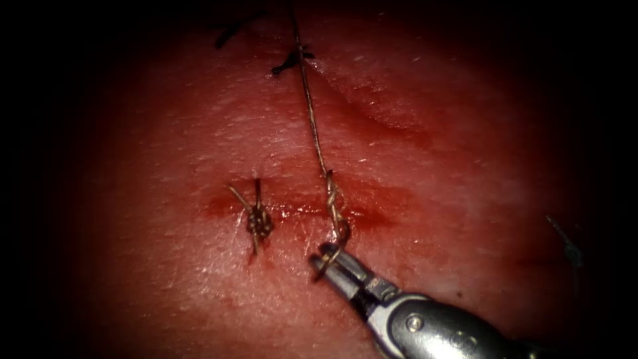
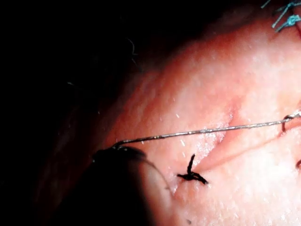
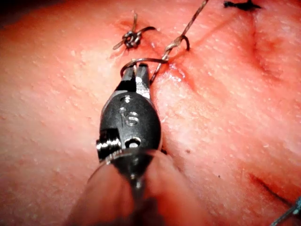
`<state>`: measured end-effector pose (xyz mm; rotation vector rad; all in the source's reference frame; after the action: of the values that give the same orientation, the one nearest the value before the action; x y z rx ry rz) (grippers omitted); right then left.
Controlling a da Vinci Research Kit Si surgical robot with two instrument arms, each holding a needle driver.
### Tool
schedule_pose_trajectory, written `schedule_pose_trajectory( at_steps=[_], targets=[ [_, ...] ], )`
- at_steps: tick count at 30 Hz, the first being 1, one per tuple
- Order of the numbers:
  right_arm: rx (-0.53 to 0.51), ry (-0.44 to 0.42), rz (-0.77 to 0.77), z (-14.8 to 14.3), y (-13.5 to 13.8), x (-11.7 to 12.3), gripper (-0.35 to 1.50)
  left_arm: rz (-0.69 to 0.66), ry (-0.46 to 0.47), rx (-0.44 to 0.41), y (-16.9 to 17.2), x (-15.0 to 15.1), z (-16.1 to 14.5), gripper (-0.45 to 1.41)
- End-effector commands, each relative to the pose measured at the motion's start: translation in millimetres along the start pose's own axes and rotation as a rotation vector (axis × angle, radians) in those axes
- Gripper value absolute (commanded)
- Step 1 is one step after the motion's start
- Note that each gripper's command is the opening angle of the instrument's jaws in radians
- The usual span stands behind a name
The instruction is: Wound Closure
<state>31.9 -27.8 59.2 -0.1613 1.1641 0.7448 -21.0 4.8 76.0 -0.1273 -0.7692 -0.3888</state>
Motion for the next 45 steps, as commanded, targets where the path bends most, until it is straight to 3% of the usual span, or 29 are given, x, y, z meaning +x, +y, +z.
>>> schedule_pose_trajectory(
  at_steps=[1,11,25,35,45],
  targets=[
    [0.004,-0.001,-0.002,0.4,-0.6,-0.5,-0.35,0.011,-0.001,-0.009,0.1,-0.5,0.9,-0.45],
    [0.011,0.001,-0.008,-1.6,-1.6,-0.9,-0.35,0.096,0.059,-0.285,3.8,-2.0,0.8,-0.45],
    [0.027,0.002,-0.013,-2.7,-3.3,-0.9,-0.35,0.158,0.121,-0.352,6.3,-1.5,1.1,-0.45],
    [0.073,-0.048,0.009,-4.7,-6.1,-3.3,-0.35,0.204,0.146,-0.399,7.8,-0.5,1.9,-0.45],
    [0.098,-0.058,0.014,-5.5,-7.0,-3.4,-0.35,0.231,0.159,-0.416,8.6,0.5,2.8,-0.45]
  ],
)
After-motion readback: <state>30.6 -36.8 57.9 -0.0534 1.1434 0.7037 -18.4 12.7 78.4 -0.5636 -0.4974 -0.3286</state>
